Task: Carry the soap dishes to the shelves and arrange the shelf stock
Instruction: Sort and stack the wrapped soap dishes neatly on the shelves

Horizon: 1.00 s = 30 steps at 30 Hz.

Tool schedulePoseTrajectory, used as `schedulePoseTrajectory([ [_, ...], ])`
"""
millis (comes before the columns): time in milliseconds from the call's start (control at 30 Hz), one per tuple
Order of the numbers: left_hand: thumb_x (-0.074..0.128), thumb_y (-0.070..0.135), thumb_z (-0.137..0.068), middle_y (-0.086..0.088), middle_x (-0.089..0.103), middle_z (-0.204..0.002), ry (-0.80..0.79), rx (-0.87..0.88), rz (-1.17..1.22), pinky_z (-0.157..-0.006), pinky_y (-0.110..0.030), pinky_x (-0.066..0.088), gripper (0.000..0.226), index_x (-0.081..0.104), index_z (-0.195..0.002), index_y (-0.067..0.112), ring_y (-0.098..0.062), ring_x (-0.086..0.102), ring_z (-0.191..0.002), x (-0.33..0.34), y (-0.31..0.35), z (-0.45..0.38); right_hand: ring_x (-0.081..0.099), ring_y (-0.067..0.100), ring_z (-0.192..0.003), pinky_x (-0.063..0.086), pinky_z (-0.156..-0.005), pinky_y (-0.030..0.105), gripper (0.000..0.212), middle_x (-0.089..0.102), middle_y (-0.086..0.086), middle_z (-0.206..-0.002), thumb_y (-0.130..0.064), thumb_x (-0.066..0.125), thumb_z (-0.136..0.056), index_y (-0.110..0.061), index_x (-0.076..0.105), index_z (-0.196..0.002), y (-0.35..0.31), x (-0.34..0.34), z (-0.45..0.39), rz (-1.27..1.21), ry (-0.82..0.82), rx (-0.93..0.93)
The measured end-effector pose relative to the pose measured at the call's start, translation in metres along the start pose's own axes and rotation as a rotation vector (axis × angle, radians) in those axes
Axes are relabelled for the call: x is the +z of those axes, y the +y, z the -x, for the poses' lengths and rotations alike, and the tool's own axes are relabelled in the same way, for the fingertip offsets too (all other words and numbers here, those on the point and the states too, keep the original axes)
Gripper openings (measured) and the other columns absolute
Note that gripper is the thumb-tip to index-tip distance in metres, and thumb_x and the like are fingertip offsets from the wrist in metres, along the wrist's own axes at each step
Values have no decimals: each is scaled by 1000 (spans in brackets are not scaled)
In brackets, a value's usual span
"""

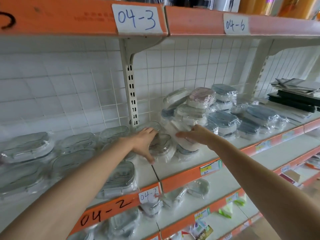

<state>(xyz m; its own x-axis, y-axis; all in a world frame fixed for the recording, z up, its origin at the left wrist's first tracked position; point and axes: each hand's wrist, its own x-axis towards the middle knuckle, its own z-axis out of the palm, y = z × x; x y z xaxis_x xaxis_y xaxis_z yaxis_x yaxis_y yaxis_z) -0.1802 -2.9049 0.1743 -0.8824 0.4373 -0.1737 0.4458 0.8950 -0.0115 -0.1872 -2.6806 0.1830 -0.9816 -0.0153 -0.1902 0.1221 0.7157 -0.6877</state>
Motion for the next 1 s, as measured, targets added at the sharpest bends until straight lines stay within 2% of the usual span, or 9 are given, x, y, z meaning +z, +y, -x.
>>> schedulePoseTrajectory([
  [200,80,55,-64,-10,5,-159,101,-205,57,-121,-38,9,128,2,-152,6,-25,4,-147,-5,24,14,58,22,-96,44,-66,24,73,57,7,-113,-56,71,-73,-6,53,-123,3,-27,5,-38,-107,-71],
  [267,76,60,-66,-11,0,-160,94,-281,52,-121,-39,7,128,0,-152,5,-26,-1,-148,-6,41,19,58,22,-92,41,-66,23,61,58,7,-106,-56,71,-73,-8,57,-109,7,-36,8,35,-121,-136],
  [333,73,64,-67,-11,0,-160,88,-353,59,-121,-40,8,126,2,-152,5,-26,-1,-148,-8,60,22,52,12,-74,35,-56,20,43,54,0,-85,-51,72,-76,-14,52,-85,16,-46,12,102,-115,-220],
  [400,71,65,-68,-10,1,-160,90,-423,52,-120,-41,10,123,4,-152,6,-26,-1,-147,-7,82,26,51,10,-78,38,-61,21,45,53,-3,-89,-46,74,-77,-14,50,-97,28,-55,17,150,-119,-301],
  [500,69,66,-69,-13,9,-158,118,-518,52,-118,-40,12,119,10,-151,3,-28,3,-146,-4,118,35,52,26,-111,42,-81,29,87,53,11,-123,-53,75,-72,0,40,-131,48,-62,24,249,-90,-409],
  [600,66,71,-67,-13,7,-159,120,-602,97,-118,-44,10,121,14,-150,2,-30,3,-146,2,152,46,49,30,-117,41,-86,31,91,49,16,-128,-55,77,-68,1,41,-130,67,-67,32,276,-68,-467],
  [700,65,80,-59,-13,15,-156,103,-676,112,-117,-50,22,128,17,-149,2,-31,10,-144,8,171,58,45,29,-121,42,-95,34,96,44,14,-133,-50,81,-64,-1,37,-134,83,-72,42,238,-93,-532],
  [800,65,80,-59,-14,17,-155,86,-694,85,-116,-47,24,127,20,-147,0,-30,9,-145,8,184,68,42,28,-123,40,-97,34,99,43,11,-131,-51,82,-60,-3,36,-134,95,-73,49,237,-116,-583],
  [1000,68,77,-58,-11,34,-139,82,-685,109,-106,-37,34,117,33,-139,1,-24,29,-130,23,213,80,39,27,-122,35,-97,31,95,41,12,-131,-44,84,-63,-3,35,-133,121,-71,70,235,-124,-633],
])
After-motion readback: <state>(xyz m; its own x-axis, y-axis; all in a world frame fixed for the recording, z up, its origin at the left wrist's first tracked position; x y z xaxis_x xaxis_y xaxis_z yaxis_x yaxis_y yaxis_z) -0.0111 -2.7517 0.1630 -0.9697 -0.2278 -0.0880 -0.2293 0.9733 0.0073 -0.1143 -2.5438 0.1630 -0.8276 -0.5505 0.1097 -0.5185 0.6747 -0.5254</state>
